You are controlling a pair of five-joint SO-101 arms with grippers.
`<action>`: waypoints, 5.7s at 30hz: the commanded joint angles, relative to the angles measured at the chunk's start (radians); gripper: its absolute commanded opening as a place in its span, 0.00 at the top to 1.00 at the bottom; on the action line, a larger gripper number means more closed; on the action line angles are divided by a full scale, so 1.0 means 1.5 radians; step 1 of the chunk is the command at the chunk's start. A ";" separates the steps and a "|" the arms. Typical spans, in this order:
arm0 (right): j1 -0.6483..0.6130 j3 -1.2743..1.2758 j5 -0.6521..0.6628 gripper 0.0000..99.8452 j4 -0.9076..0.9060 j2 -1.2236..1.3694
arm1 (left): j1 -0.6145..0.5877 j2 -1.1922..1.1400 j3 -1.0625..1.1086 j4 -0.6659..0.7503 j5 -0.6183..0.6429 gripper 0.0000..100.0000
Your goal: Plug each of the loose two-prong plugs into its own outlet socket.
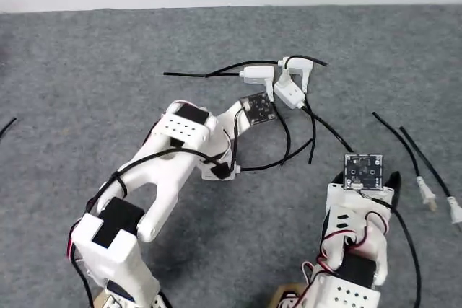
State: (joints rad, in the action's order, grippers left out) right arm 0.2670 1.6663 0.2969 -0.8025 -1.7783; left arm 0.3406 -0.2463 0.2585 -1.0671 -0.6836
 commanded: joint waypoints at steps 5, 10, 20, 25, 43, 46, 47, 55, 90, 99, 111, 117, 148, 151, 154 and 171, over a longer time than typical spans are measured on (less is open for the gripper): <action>-0.029 0.011 0.009 0.71 -0.015 -0.014 | -0.012 0.001 -0.052 -0.037 -0.007 0.73; -0.029 0.011 0.009 0.71 -0.016 -0.014 | -0.042 -0.004 -0.054 -0.007 -0.007 0.73; -0.030 0.011 0.009 0.71 -0.016 -0.014 | -0.063 0.001 -0.055 0.051 -0.007 0.73; -0.030 0.011 0.009 0.71 -0.016 -0.014 | -0.058 0.002 -0.054 0.020 -0.007 0.73; -0.031 0.011 0.009 0.71 -0.016 -0.014 | -0.010 0.089 0.059 -0.003 -0.109 0.77; -0.031 0.011 0.009 0.71 -0.016 -0.014 | -0.009 0.089 0.084 0.037 -0.123 0.77; -0.031 0.011 0.009 0.71 -0.016 -0.014 | -0.011 0.089 0.092 0.052 -0.124 0.77; -0.031 0.011 0.009 0.71 -0.015 -0.014 | -0.009 0.011 0.071 0.088 -0.124 0.77; -0.030 0.011 0.009 0.71 -0.014 -0.014 | 0.132 0.115 0.176 -0.016 -0.136 0.99; -0.030 0.011 0.009 0.71 -0.014 -0.014 | 0.128 0.115 0.201 0.030 -0.135 0.99; -0.031 0.011 0.027 0.71 -0.017 -0.014 | 0.126 0.122 0.181 0.025 -0.035 0.71; -0.031 0.011 0.027 0.71 -0.017 -0.014 | 0.117 0.123 0.161 0.010 -0.036 0.72; -0.013 -0.155 0.032 0.71 -0.185 -0.014 | -0.223 0.671 0.231 -0.243 0.261 0.75; -0.013 -0.208 0.099 0.71 -0.244 -0.014 | -0.304 0.715 0.366 -0.171 0.231 0.75; -0.012 -0.270 0.152 0.71 -0.303 -0.013 | -0.351 0.719 0.483 -0.084 0.217 0.75; 0.064 -0.801 0.253 0.71 -0.509 0.544 | -0.365 0.777 0.739 0.139 0.304 0.75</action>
State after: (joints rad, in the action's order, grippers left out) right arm 0.3529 0.6552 0.6667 -1.5083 -1.2137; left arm -0.2071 0.8661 1.3556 -0.8815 -0.2447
